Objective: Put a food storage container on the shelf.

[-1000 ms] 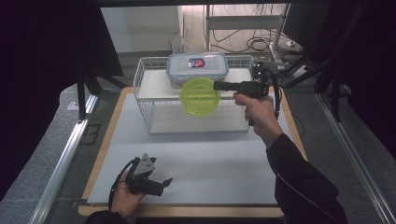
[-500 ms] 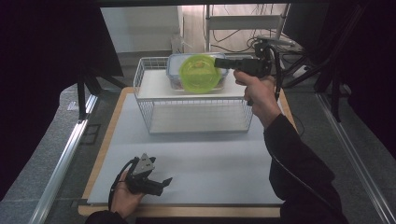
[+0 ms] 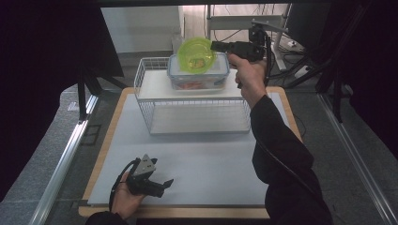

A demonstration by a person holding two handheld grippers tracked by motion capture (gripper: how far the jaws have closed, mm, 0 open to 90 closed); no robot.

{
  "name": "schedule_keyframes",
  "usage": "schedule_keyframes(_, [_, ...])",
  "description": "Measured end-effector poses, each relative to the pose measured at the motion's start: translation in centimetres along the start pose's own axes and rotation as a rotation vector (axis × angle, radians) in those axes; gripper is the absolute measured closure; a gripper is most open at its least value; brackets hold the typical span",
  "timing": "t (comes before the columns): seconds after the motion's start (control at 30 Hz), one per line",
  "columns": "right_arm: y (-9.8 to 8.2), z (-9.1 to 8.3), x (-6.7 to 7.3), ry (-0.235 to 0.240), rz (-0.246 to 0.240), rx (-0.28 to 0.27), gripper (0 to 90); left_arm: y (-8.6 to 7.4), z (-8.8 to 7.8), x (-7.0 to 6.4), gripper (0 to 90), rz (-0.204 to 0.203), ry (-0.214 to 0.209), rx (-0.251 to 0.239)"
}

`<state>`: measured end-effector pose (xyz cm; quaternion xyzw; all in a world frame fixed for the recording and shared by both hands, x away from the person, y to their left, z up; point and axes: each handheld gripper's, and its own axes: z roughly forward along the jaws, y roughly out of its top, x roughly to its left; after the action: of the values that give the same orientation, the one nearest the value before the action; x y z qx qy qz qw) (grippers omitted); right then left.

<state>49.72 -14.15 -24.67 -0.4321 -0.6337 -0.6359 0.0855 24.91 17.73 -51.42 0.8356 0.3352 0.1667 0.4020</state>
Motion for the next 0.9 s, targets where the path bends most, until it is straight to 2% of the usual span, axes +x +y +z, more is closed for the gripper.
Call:
schedule_keyframes(0.07, [0.3,0.6,-0.4,-0.016,0.004,-0.007,83.7,0.0,0.0,0.0,4.6,-0.002,-0.003,-0.001])
schedule_keyframes(0.2, [0.6,1.6,-1.3,-0.02,0.033,-0.026,83.6,0.0,0.0,-0.1,4.6,0.0,-0.009,-0.002])
schedule_keyframes(0.4, [0.9,2.1,-2.4,-0.042,0.063,-0.065,82.4,0.0,0.1,-0.1,4.7,0.005,-0.013,-0.002])
schedule_keyframes(0.5, [1.0,2.3,-2.4,-0.106,0.035,-0.072,80.6,0.0,0.1,-0.1,4.7,0.008,-0.014,0.001])
schedule_keyframes(0.57, [1.0,2.4,-2.5,-0.125,0.03,-0.078,79.4,0.0,0.1,-0.2,4.7,0.008,-0.016,0.002])
schedule_keyframes(0.9, [0.6,2.8,-3.0,-0.172,0.024,-0.091,72.9,0.0,0.3,-0.2,4.7,0.013,-0.023,0.014])
